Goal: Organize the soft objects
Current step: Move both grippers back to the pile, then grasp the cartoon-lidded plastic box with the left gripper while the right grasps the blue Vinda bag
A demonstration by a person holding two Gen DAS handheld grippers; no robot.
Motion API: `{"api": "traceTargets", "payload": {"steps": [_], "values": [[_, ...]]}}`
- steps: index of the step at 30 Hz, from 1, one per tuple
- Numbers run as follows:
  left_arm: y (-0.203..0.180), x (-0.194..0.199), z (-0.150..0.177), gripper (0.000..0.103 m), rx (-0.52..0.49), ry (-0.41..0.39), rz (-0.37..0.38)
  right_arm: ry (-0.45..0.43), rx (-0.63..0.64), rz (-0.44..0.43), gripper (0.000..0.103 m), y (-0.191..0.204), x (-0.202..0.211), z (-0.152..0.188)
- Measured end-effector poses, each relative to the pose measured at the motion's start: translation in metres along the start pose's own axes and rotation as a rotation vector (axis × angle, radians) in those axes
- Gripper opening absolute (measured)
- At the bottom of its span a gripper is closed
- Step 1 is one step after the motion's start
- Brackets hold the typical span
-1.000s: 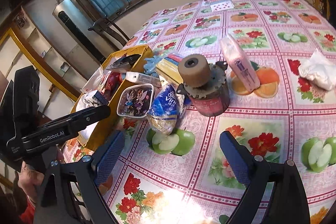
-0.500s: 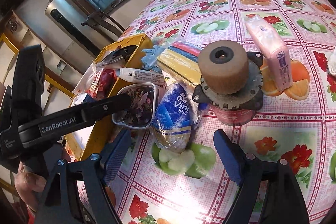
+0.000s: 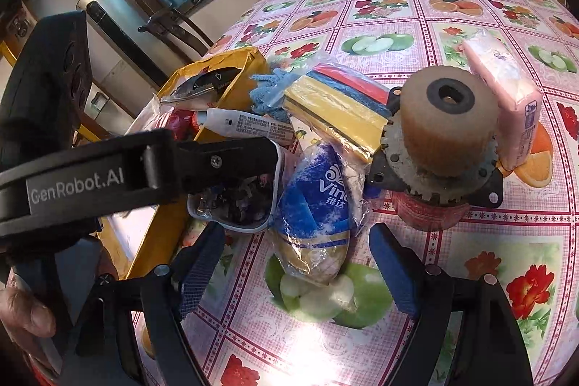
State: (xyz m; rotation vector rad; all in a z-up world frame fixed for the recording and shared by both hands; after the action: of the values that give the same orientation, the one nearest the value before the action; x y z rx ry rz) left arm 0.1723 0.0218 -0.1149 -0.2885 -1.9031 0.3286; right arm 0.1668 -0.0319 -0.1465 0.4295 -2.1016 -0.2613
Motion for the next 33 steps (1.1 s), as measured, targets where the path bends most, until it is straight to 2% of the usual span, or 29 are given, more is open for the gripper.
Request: {"api": "traceTargets", "payload": {"steps": [3,7,9,12,15,20,21,22,23,28,30,33], "values": [[0.003,-0.004,-0.002,0.073,-0.022,-0.014,-0.071,0.006,0.021,0.04,0.084,-0.001,-0.005,-0.003],[0.007,-0.005,-0.003,0.076,-0.013,-0.013,-0.088,0.039,0.033,0.067,0.083,-0.006,-0.016,-0.004],[0.004,-0.006,0.0,0.078,-0.053,-0.001,-0.111,0.037,0.051,0.085,0.082,-0.006,-0.017,-0.005],[0.003,-0.005,0.006,0.078,-0.066,0.012,-0.108,0.041,0.06,0.096,0.077,-0.009,-0.017,-0.005],[0.015,-0.005,-0.001,0.078,-0.062,-0.04,-0.216,0.048,0.066,0.091,0.074,-0.007,-0.017,-0.006],[0.017,-0.004,-0.006,0.083,-0.021,-0.073,-0.199,0.055,0.084,0.093,0.073,-0.005,-0.018,-0.007],[0.018,-0.004,-0.008,0.083,0.008,-0.084,-0.187,0.057,0.084,0.089,0.073,-0.005,-0.019,-0.007],[0.016,-0.006,-0.009,0.088,0.026,-0.079,-0.16,0.059,0.083,0.085,0.073,-0.005,-0.019,-0.007],[0.011,-0.009,-0.008,0.088,0.011,-0.061,-0.137,0.059,0.082,0.085,0.073,-0.006,-0.018,-0.007],[-0.001,-0.015,0.001,0.089,-0.081,-0.035,-0.204,0.059,0.077,0.074,0.073,-0.007,-0.017,-0.006],[0.006,-0.012,-0.001,0.089,-0.062,-0.059,-0.235,0.06,0.086,0.072,0.072,-0.005,-0.017,-0.006],[0.017,-0.005,-0.003,0.089,0.022,-0.091,-0.202,0.061,0.095,0.071,0.071,-0.005,-0.018,-0.006]]}}
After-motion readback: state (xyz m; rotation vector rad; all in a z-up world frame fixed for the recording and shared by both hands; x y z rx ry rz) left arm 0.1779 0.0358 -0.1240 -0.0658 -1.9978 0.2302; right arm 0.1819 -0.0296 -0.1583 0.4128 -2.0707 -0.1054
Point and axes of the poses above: each gripper's, at about its wrist camera, not at the fingertips, and x roughly against the way its jaws point, y to its left, z to its underside, the point moved 10 cm from there along -x, roughly the way its jaws point, and after that the axes turned 4 degrees about x, right-handed, at the moved point
